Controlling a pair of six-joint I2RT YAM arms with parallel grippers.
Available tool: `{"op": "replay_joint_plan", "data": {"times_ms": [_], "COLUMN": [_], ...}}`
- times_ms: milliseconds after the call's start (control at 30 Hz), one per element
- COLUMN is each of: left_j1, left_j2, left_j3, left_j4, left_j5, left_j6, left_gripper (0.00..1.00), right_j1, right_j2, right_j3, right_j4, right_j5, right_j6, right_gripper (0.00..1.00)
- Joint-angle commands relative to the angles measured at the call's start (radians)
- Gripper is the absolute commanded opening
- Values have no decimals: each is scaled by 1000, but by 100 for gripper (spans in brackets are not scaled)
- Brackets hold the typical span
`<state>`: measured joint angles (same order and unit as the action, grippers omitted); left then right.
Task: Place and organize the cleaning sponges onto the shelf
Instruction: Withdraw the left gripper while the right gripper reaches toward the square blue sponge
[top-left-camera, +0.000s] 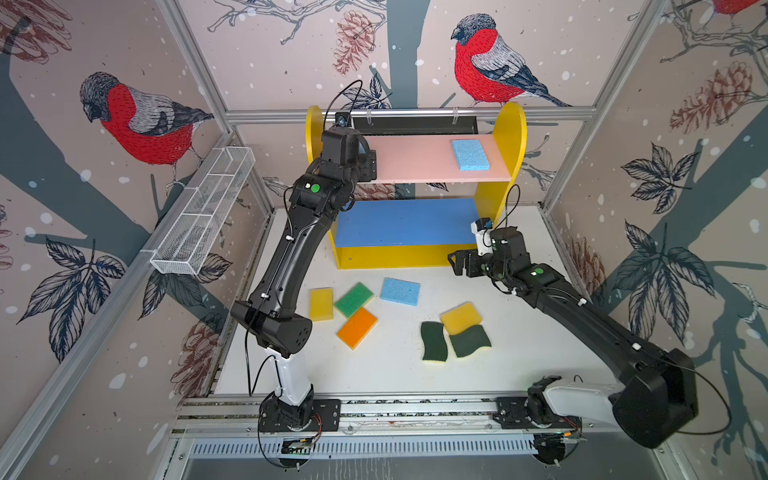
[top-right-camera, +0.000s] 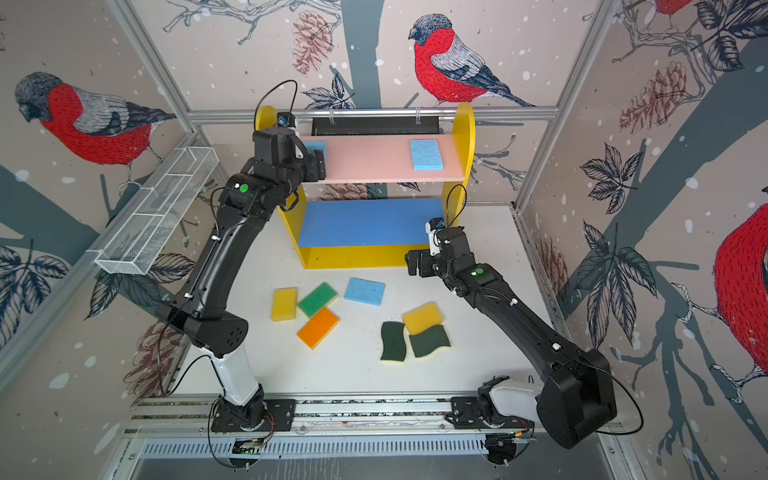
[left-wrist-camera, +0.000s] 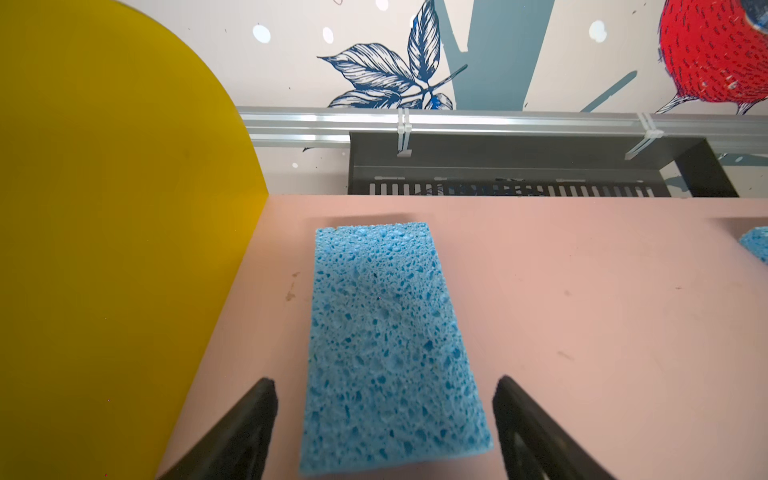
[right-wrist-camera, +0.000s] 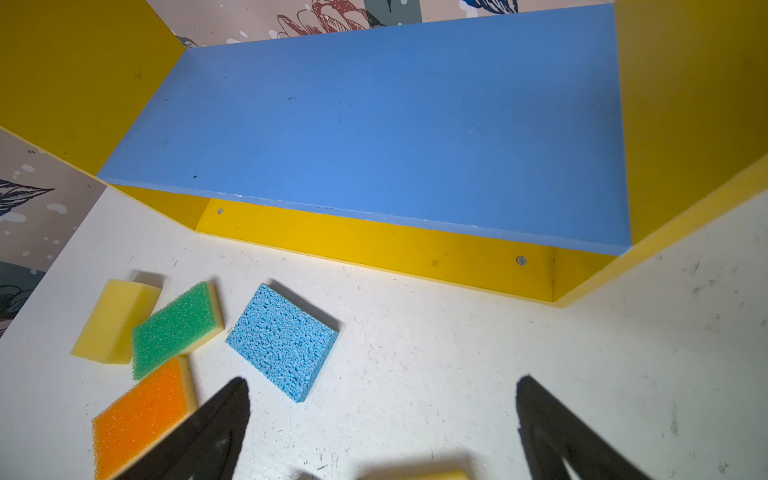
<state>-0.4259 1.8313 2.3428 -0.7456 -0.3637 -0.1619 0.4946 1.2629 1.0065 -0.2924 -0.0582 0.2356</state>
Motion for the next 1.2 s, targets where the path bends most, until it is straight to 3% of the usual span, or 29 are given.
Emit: {"op": "replay_joint_plan", "data": {"times_ms": [0,400,767,1167], "left_j1": [3,1,-10,-10], "left_j2": [-21,-150,-420,-615], "left_j3": [-4,-134,-510,-831], "left_j4": [24,-6,56,57], "left_j5": [3,15,21,25], "left_j6": [-17,-15,-37,-93], "left_gripper": [82,82,81,79], "right_j1": [4,64,191,277], "right_j2": [-5,6,114,255], "right_j3": [0,-19,-20,4], "right_j4": [15,19,34,118], "right_j5": [4,47,60,25], "right_j6": [-2,-17,4,52], "right_gripper": [99,100,98,96]}}
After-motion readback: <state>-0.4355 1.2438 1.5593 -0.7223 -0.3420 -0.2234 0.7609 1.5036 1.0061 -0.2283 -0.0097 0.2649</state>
